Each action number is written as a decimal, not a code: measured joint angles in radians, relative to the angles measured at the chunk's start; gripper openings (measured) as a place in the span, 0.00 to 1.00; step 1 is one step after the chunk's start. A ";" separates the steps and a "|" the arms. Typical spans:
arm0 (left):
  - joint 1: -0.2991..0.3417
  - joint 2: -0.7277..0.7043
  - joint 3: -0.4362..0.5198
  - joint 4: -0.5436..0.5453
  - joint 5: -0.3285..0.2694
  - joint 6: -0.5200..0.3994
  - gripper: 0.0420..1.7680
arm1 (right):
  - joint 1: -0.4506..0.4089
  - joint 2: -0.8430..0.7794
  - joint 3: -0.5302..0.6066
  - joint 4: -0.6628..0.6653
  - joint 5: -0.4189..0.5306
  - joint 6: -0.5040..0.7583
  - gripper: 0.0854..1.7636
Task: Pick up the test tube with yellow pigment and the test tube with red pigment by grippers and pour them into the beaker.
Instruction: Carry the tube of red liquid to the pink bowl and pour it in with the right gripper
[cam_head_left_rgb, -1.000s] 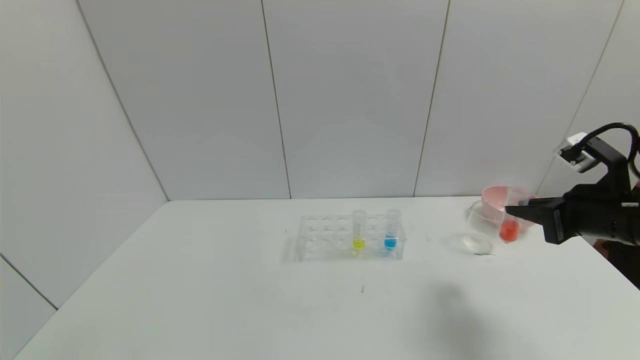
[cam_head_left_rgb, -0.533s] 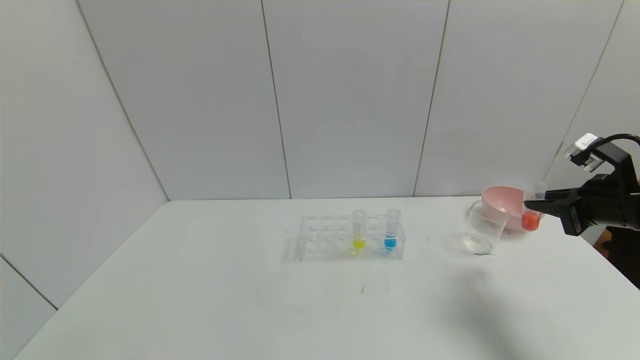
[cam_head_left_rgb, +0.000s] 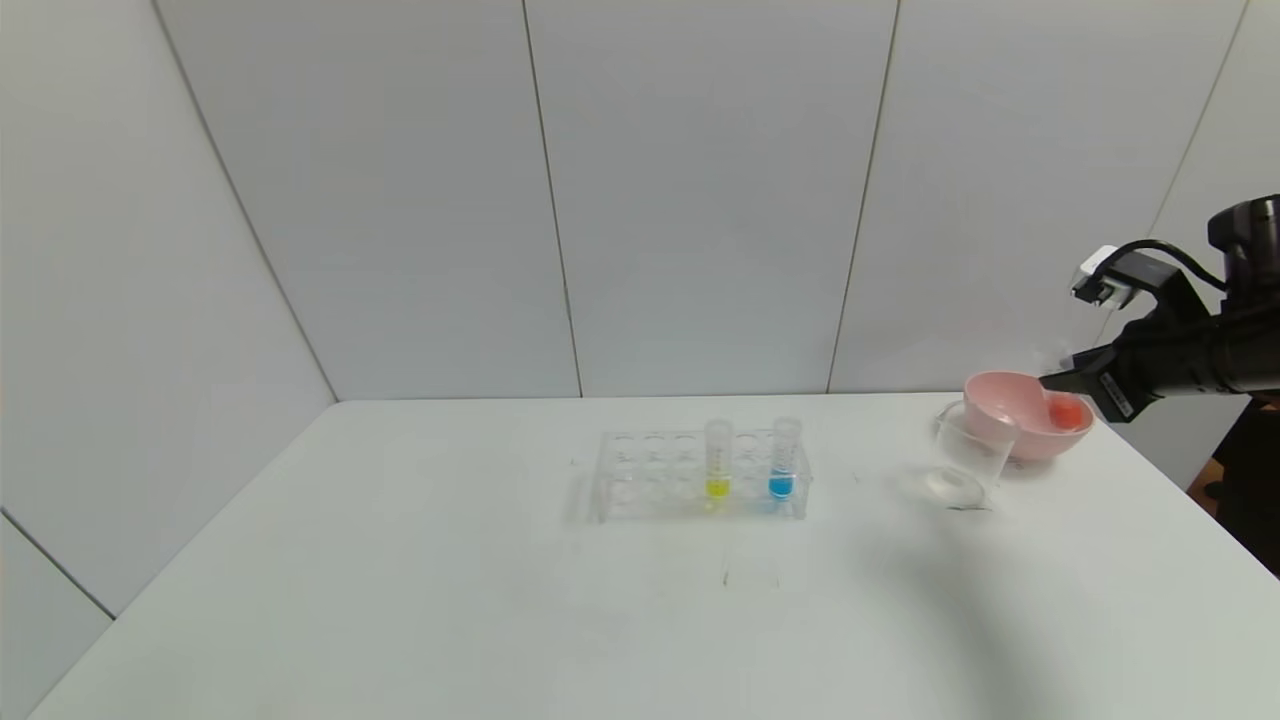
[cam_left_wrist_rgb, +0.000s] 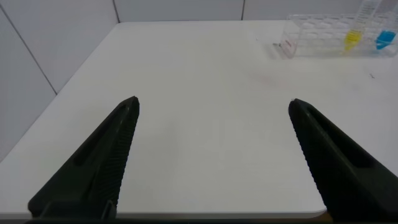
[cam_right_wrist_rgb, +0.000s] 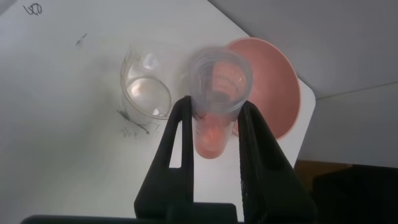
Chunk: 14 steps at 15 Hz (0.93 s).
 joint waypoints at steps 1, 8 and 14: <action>0.000 0.000 0.000 0.000 0.000 0.000 0.97 | 0.002 0.015 -0.055 0.060 -0.032 -0.022 0.24; 0.000 0.000 0.000 0.000 0.000 0.000 0.97 | 0.029 0.092 -0.331 0.441 -0.232 -0.215 0.24; 0.000 0.000 0.000 0.000 0.000 0.000 0.97 | 0.085 0.164 -0.470 0.539 -0.293 -0.288 0.24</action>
